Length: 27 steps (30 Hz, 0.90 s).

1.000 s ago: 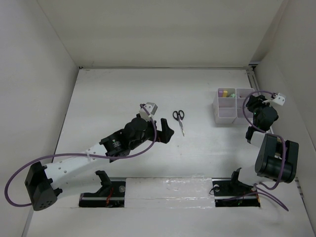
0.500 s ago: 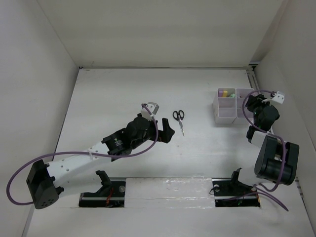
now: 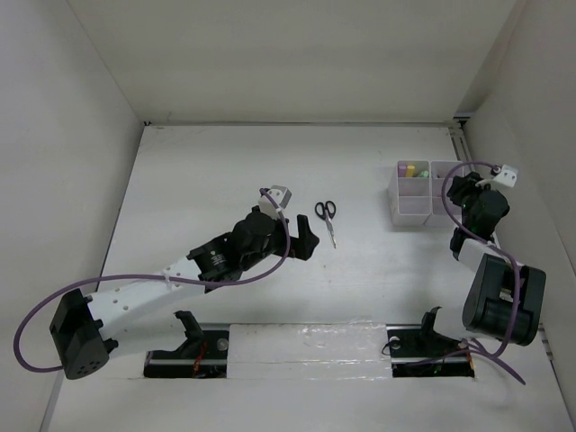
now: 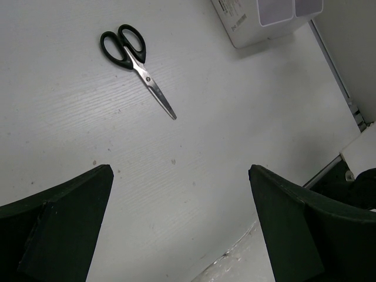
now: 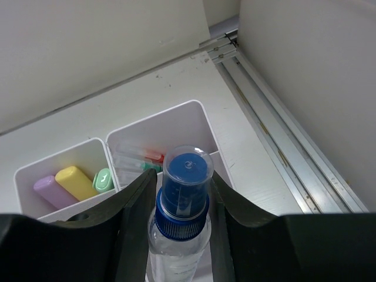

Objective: Sort the stationery into containers
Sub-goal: Place the stationery in the storage box.

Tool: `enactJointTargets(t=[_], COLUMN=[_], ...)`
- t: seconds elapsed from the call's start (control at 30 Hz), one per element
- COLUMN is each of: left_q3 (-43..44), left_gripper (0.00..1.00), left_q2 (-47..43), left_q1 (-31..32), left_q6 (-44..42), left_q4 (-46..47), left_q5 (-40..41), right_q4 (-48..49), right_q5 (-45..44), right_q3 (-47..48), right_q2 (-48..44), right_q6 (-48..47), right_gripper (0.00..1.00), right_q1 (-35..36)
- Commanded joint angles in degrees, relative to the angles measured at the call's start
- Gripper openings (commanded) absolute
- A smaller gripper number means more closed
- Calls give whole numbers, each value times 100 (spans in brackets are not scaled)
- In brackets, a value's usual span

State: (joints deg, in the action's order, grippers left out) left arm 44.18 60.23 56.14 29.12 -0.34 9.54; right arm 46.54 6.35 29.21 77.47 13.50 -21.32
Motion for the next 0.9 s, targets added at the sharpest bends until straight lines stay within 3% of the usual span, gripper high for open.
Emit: enactJointTargets(t=[0.0,0.17,0.47,0.73,0.87], left_q3=[257,257,257,257,257], left_gripper=[100,100,100,100,100], left_q2=[-29,-29,-29,-29,-29], left_q1=[-15,-15,-15,-15,-15], left_q6=[-65,-65,-65,-65,-65], left_q4=[69,69,69,69,69], left_q5=[57,57,57,57,57], right_q4=[83,-58,-119,-401,-453], right_q5=[-99,-99,-99,-169,-283], right_q3=[348,419,533,594,542], right_q2=[-110,-5,-4,-4,-57], right_q6=[-23,-23,-23,-23,-23], right_gripper=[9,11,23,23,29], right_q1=[32,32,32,32,32])
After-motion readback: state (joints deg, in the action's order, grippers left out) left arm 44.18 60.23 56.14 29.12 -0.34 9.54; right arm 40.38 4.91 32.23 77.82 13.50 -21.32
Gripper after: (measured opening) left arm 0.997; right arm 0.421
